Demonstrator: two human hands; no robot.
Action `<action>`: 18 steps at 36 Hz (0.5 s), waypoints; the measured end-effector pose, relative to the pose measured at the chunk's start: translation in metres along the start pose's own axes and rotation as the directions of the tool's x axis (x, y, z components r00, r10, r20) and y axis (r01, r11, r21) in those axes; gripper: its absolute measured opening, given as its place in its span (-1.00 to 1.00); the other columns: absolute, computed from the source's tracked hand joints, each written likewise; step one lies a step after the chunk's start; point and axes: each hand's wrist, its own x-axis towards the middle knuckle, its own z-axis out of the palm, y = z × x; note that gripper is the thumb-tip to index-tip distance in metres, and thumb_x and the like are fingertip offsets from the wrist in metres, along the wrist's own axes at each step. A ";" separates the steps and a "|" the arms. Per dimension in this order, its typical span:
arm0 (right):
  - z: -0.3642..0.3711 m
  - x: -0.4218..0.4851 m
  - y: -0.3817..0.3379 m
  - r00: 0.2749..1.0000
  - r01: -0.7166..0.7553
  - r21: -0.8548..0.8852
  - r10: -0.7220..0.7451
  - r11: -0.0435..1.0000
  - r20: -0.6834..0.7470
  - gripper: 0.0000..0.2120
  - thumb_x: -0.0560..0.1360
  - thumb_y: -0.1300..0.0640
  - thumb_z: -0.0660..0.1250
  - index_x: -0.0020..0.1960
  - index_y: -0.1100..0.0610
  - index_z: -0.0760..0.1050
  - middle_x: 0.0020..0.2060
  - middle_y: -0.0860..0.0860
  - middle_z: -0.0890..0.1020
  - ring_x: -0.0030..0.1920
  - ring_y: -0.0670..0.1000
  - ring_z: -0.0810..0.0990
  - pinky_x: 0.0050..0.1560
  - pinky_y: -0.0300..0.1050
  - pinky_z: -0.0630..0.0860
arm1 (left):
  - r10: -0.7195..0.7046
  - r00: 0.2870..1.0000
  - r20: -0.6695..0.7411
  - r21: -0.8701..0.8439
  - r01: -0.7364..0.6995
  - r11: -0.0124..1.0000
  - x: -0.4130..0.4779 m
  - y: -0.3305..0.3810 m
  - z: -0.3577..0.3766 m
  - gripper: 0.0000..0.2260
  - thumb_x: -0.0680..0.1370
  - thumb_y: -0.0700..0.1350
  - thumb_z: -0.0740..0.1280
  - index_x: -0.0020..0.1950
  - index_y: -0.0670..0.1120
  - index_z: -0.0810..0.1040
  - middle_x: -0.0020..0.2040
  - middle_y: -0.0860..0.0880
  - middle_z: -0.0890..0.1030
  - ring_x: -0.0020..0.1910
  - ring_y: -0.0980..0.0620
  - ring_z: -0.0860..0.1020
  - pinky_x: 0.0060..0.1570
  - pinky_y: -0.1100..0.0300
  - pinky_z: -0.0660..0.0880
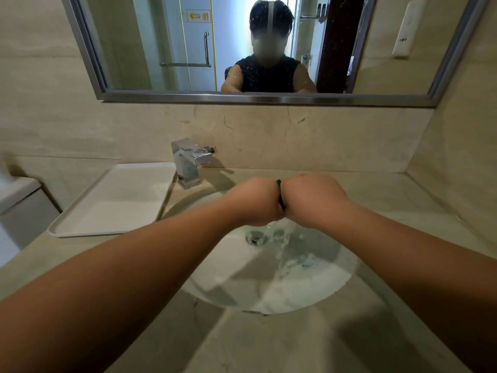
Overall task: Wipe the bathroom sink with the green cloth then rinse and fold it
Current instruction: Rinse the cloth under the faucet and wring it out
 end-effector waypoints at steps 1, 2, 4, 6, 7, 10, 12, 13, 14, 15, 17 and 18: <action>0.001 0.001 0.000 1.000 -0.008 0.015 0.007 1.000 0.029 -0.80 0.48 0.18 0.28 -0.31 0.03 0.40 -0.39 -0.02 0.49 -0.42 0.05 0.46 -0.37 -0.12 0.40 | 0.007 1.000 -0.022 0.039 -0.006 0.999 0.000 -0.003 0.003 -0.74 0.65 -0.12 0.25 -0.25 -0.06 0.42 -0.33 -0.01 0.43 -0.26 -0.12 0.46 -0.37 0.10 0.31; 0.002 0.002 0.000 0.998 -0.014 0.035 0.012 0.999 0.060 -0.81 0.48 0.17 0.28 -0.31 0.05 0.43 -0.39 -0.01 0.50 -0.41 0.07 0.47 -0.38 -0.13 0.39 | 0.012 0.999 -0.043 0.060 -0.009 0.998 0.002 -0.004 0.005 -0.74 0.64 -0.13 0.24 -0.26 -0.04 0.38 -0.33 -0.01 0.44 -0.27 -0.13 0.47 -0.34 0.10 0.34; 0.001 0.005 0.000 0.992 -0.015 0.095 0.003 0.995 0.128 -0.81 0.48 0.15 0.29 -0.31 0.07 0.45 -0.40 0.01 0.50 -0.41 0.08 0.45 -0.39 -0.13 0.36 | 0.019 0.997 -0.081 0.083 -0.012 0.997 0.002 -0.005 0.007 -0.82 0.62 -0.15 0.24 -0.19 -0.03 0.41 -0.30 0.00 0.46 -0.26 -0.14 0.51 -0.31 0.07 0.41; 0.000 0.007 0.002 0.977 -0.011 0.193 -0.030 0.981 0.210 -0.81 0.49 0.14 0.31 -0.30 0.10 0.45 -0.40 0.02 0.50 -0.41 0.07 0.42 -0.39 -0.11 0.33 | 0.032 0.988 -0.153 0.106 -0.015 0.994 0.002 -0.005 0.011 -0.97 0.62 -0.14 0.25 0.05 -0.06 0.44 -0.28 0.00 0.48 -0.27 -0.16 0.53 -0.36 0.06 0.40; 0.001 0.007 0.003 0.965 -0.018 0.257 -0.050 0.966 0.258 -0.81 0.49 0.15 0.32 -0.30 0.12 0.45 -0.41 0.03 0.49 -0.41 0.07 0.40 -0.38 -0.09 0.30 | 0.043 0.977 -0.206 0.124 -0.018 0.992 0.001 -0.006 0.015 -0.88 0.63 -0.12 0.25 0.14 -0.07 0.39 -0.29 0.00 0.46 -0.30 -0.17 0.52 -0.41 0.06 0.35; 0.004 0.006 0.008 0.923 -0.134 0.534 -0.090 0.835 0.374 -0.77 0.43 0.24 0.34 -0.33 0.14 0.35 -0.41 0.10 0.39 -0.41 0.09 0.30 -0.37 -0.07 0.23 | 0.141 0.930 -0.340 0.210 -0.071 0.975 -0.004 -0.008 0.026 -0.79 0.63 -0.11 0.24 0.23 -0.08 0.32 -0.31 0.00 0.43 -0.40 -0.16 0.47 -0.46 0.10 0.28; 0.008 0.004 0.011 0.888 -0.254 0.659 -0.099 0.708 0.449 -0.74 0.41 0.26 0.37 -0.34 0.11 0.31 -0.41 0.08 0.35 -0.46 0.06 0.23 -0.43 -0.12 0.17 | 0.173 0.911 -0.375 0.240 -0.085 0.967 -0.007 -0.008 0.032 -0.78 0.63 -0.10 0.25 0.27 -0.05 0.37 -0.25 -0.01 0.45 -0.40 -0.15 0.45 -0.45 0.10 0.31; 0.010 0.003 0.013 0.868 -0.297 0.683 -0.108 0.667 0.484 -0.74 0.40 0.26 0.39 -0.33 0.10 0.34 -0.41 0.06 0.36 -0.48 0.03 0.22 -0.44 -0.15 0.17 | 0.169 0.914 -0.369 0.240 -0.082 0.967 -0.007 -0.007 0.034 -0.77 0.63 -0.08 0.27 0.27 -0.03 0.39 -0.24 0.00 0.44 -0.38 -0.16 0.45 -0.44 0.10 0.30; 0.013 0.003 0.014 0.849 -0.334 0.695 -0.117 0.637 0.515 -0.76 0.40 0.26 0.41 -0.31 0.10 0.37 -0.41 0.05 0.38 -0.48 0.01 0.24 -0.44 -0.16 0.18 | 0.160 0.921 -0.356 0.226 -0.081 0.971 -0.008 -0.006 0.036 -0.77 0.62 -0.06 0.29 0.27 0.00 0.42 -0.25 0.03 0.42 -0.35 -0.15 0.45 -0.43 0.10 0.28; 0.015 0.003 0.015 0.834 -0.369 0.704 -0.117 0.607 0.539 -0.78 0.39 0.26 0.44 -0.29 0.10 0.41 -0.40 0.05 0.40 -0.48 0.00 0.27 -0.44 -0.17 0.20 | 0.139 0.931 -0.337 0.197 -0.075 0.978 -0.008 -0.005 0.036 -0.78 0.61 -0.05 0.32 0.24 0.03 0.45 -0.28 0.05 0.38 -0.32 -0.13 0.45 -0.42 0.13 0.25; 0.016 0.003 0.017 0.825 -0.441 0.737 -0.091 0.512 0.557 -0.84 0.38 0.28 0.48 -0.20 0.13 0.51 -0.39 0.05 0.46 -0.47 -0.03 0.33 -0.45 -0.18 0.24 | 0.061 0.953 -0.297 0.087 -0.037 0.996 -0.007 -0.005 0.034 -0.86 0.59 -0.01 0.35 0.13 0.08 0.50 -0.31 0.05 0.41 -0.26 -0.11 0.51 -0.40 0.13 0.28; 0.014 0.002 0.019 0.826 -0.478 0.768 -0.080 0.425 0.558 -0.86 0.40 0.30 0.48 -0.11 0.18 0.56 -0.39 0.06 0.49 -0.48 -0.04 0.37 -0.47 -0.18 0.26 | 0.003 0.962 -0.272 0.001 -0.002 1.000 -0.007 -0.006 0.031 -0.90 0.59 0.00 0.35 0.08 0.09 0.51 -0.27 0.05 0.49 -0.22 -0.11 0.56 -0.35 0.12 0.37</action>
